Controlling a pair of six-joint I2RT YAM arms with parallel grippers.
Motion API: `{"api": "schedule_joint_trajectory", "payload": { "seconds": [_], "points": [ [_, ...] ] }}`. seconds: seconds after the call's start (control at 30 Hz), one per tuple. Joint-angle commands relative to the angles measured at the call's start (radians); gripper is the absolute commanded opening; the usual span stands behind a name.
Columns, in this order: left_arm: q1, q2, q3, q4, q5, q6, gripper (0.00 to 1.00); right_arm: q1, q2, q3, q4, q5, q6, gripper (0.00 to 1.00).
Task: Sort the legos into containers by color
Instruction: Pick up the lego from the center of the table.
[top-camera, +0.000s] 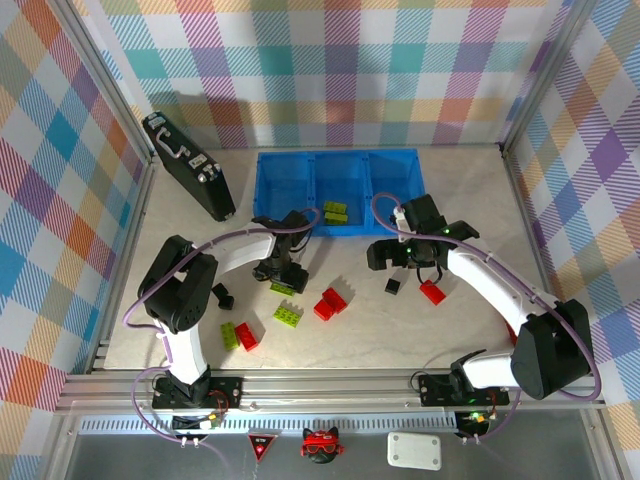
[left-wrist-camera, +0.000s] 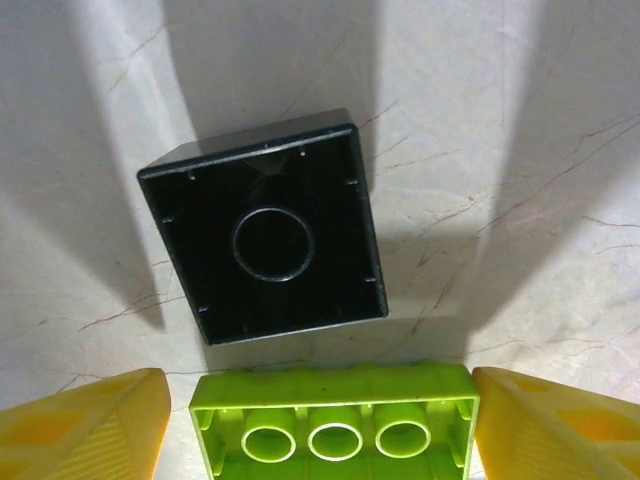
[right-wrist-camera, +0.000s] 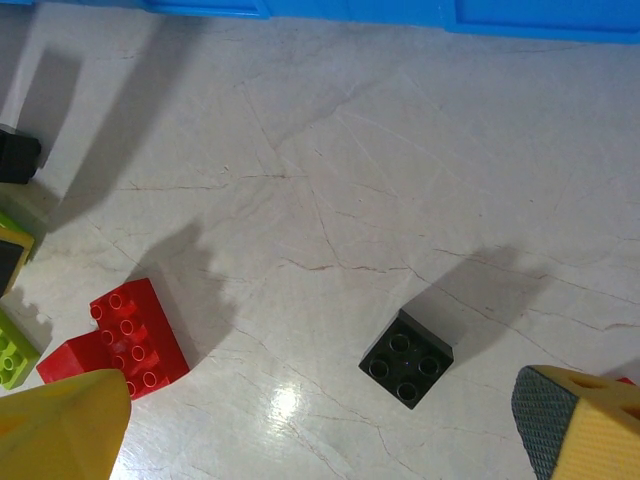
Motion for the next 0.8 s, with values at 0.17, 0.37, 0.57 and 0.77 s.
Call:
{"api": "schedule_joint_trajectory", "payload": {
  "seconds": [0.17, 0.37, 0.57, 0.77],
  "points": [
    [-0.028, 0.018, 0.003, -0.041, -0.034, -0.018, 0.76, -0.004, 0.015, 0.02, -0.031, 0.009, -0.03, 0.99],
    [-0.03, 0.001, -0.017, -0.032, -0.031, -0.031, 0.75, -0.004, 0.011, 0.022, -0.036, 0.014, -0.031, 0.99],
    [-0.03, 0.0, -0.028, -0.03, -0.035, -0.037, 0.75, -0.003, 0.006, 0.019, -0.036, 0.018, -0.03, 0.99],
    [-0.031, -0.016, -0.034, -0.032, -0.04, -0.038, 0.65, -0.004, 0.006, 0.019, -0.035, 0.019, -0.031, 0.99]
  ]
}}
